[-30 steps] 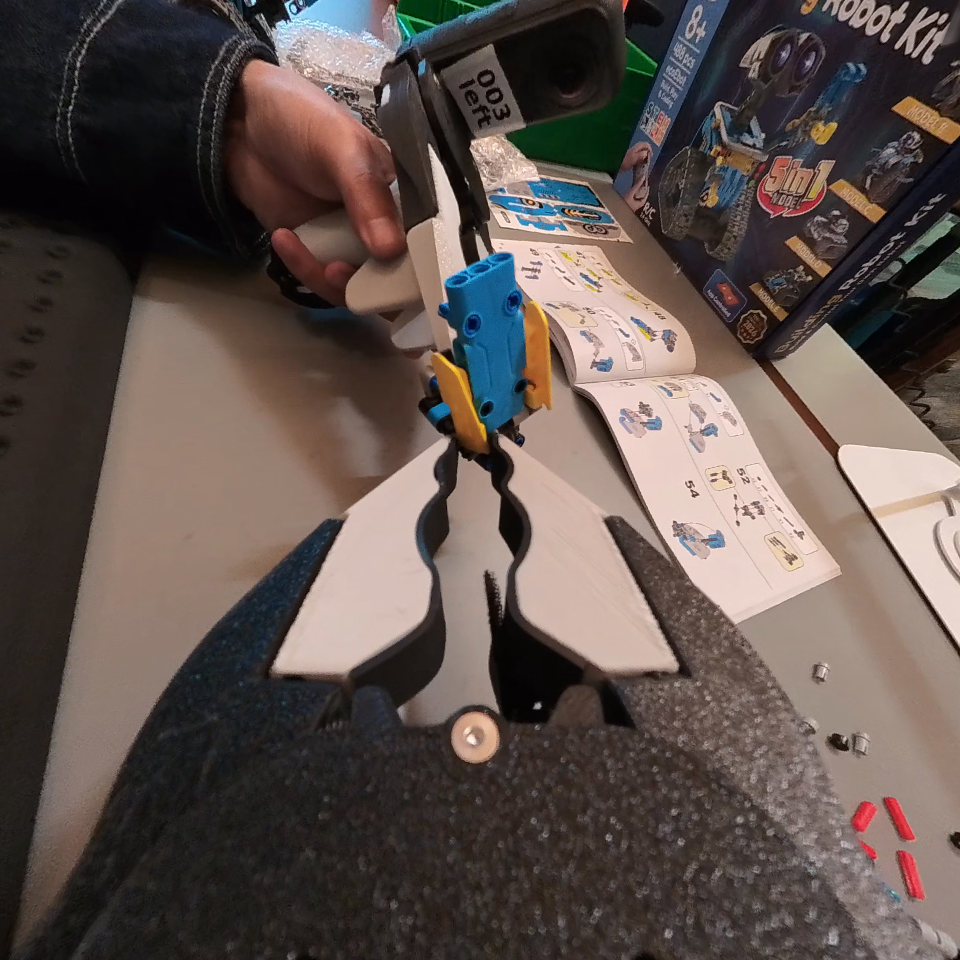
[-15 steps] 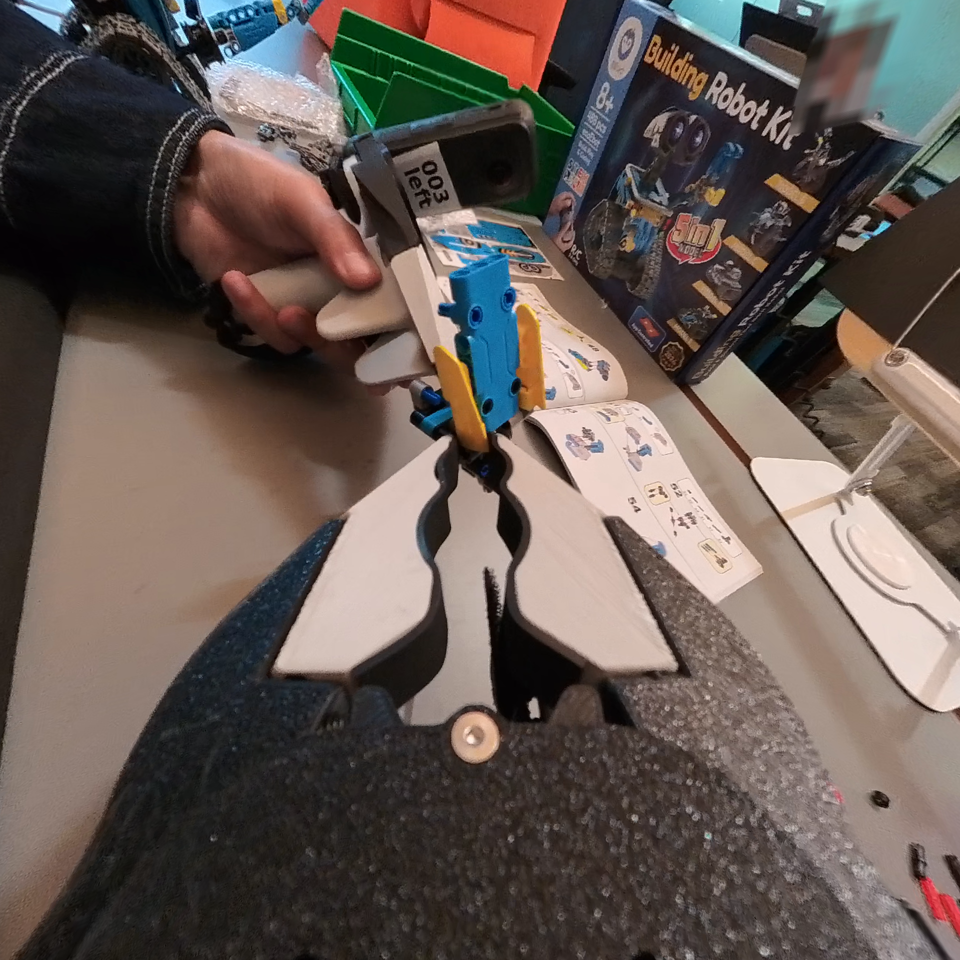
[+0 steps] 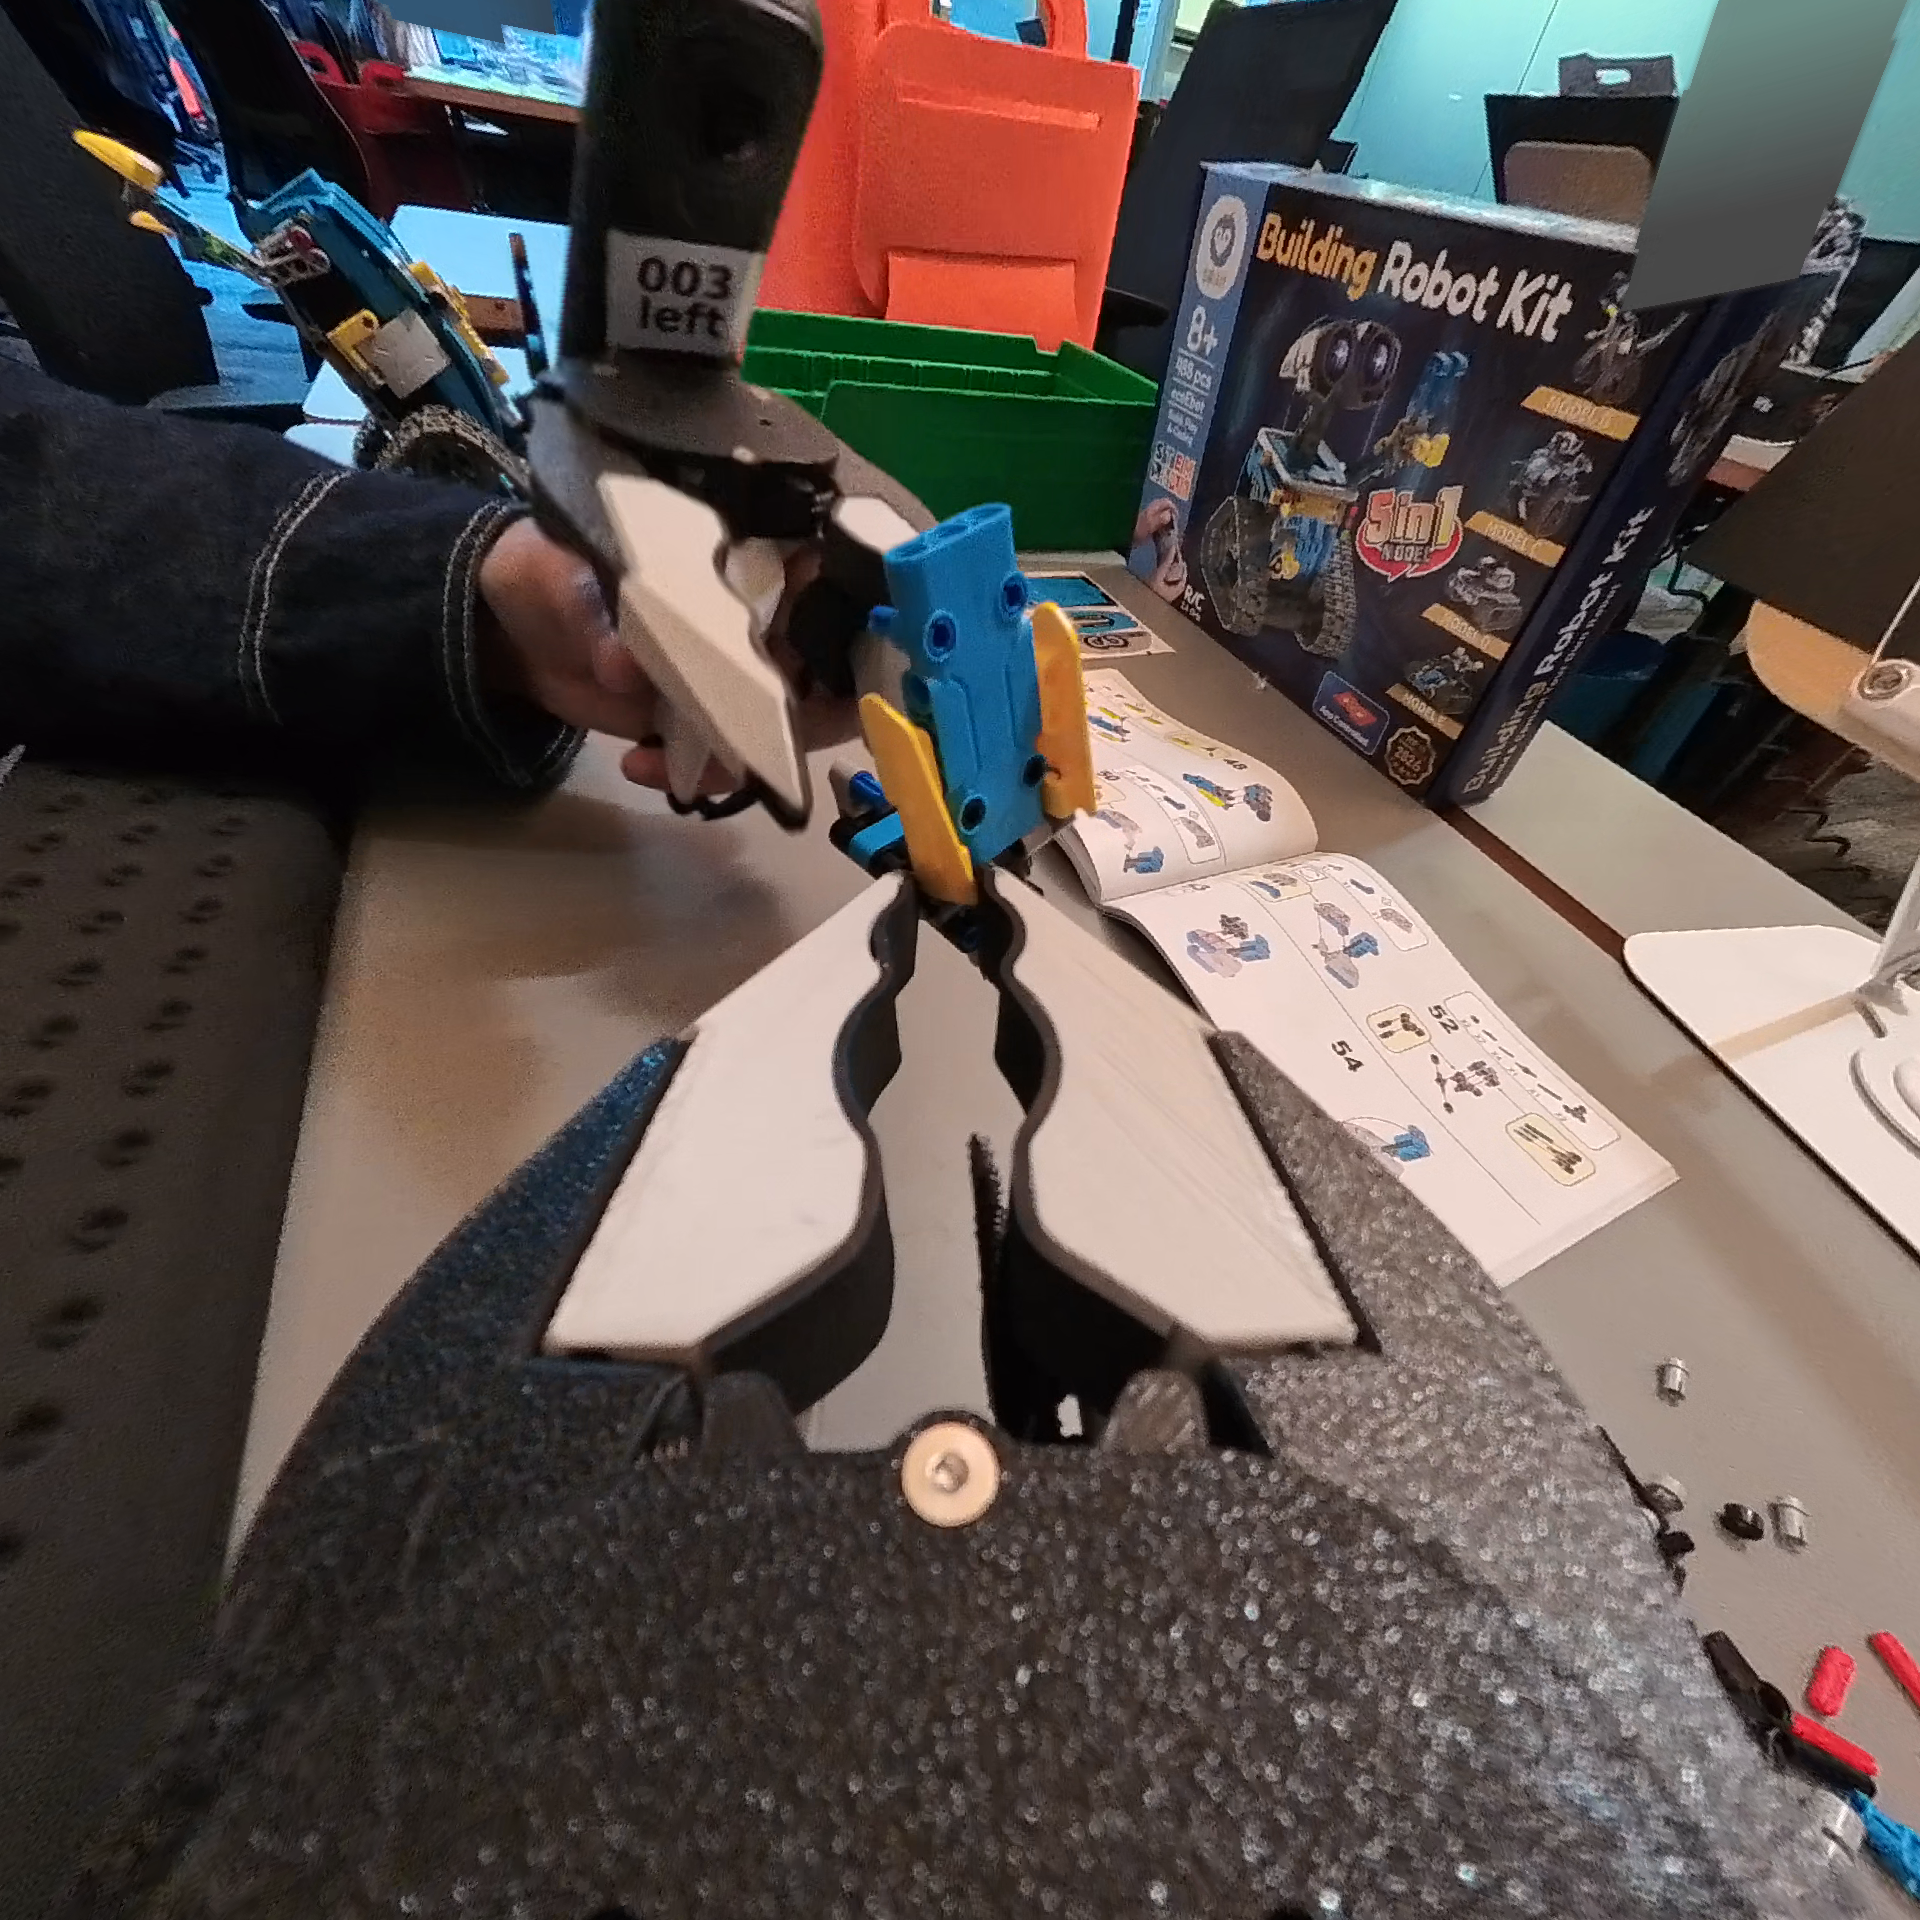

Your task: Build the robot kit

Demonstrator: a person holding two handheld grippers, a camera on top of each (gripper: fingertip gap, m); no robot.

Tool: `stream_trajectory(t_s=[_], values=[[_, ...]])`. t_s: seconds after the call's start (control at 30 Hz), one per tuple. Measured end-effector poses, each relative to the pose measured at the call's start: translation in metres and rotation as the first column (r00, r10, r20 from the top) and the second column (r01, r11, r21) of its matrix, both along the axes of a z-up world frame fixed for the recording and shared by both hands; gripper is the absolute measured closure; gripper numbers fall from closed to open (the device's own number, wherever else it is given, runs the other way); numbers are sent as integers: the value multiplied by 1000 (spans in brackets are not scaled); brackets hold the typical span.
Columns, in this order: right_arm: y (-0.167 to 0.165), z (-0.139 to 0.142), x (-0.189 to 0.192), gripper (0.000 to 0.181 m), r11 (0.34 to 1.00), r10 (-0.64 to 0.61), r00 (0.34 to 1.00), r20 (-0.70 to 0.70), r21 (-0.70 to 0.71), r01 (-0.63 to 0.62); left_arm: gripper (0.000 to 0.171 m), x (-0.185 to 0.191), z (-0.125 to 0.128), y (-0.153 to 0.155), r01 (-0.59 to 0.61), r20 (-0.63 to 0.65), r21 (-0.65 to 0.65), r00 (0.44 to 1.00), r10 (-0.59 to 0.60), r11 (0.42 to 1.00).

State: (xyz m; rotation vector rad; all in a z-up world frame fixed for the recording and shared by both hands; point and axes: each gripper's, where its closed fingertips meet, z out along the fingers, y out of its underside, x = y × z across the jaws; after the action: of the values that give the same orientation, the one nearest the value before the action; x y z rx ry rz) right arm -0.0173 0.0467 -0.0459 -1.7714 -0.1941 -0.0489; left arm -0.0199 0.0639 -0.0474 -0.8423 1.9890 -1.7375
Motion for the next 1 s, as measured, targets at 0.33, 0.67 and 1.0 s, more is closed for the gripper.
stream_trajectory(t_s=[0.33, 0.67, 1.0], values=[[1, 1, 2, 171, 999, -38, 999, -28, -6, 38, 129, 7, -9, -8, -146, 194, 218, 976, 104, 965], [9, -7, -1, 171, 999, -37, 995, -90, -32, 35, 130, 5, 6, -3, -110, 151, 58, 983, 101, 992], [4, -10, 7, 171, 998, -56, 992, -114, -46, 51, 129, 9, -39, 3, -94, 97, 328, 993, 66, 940]])
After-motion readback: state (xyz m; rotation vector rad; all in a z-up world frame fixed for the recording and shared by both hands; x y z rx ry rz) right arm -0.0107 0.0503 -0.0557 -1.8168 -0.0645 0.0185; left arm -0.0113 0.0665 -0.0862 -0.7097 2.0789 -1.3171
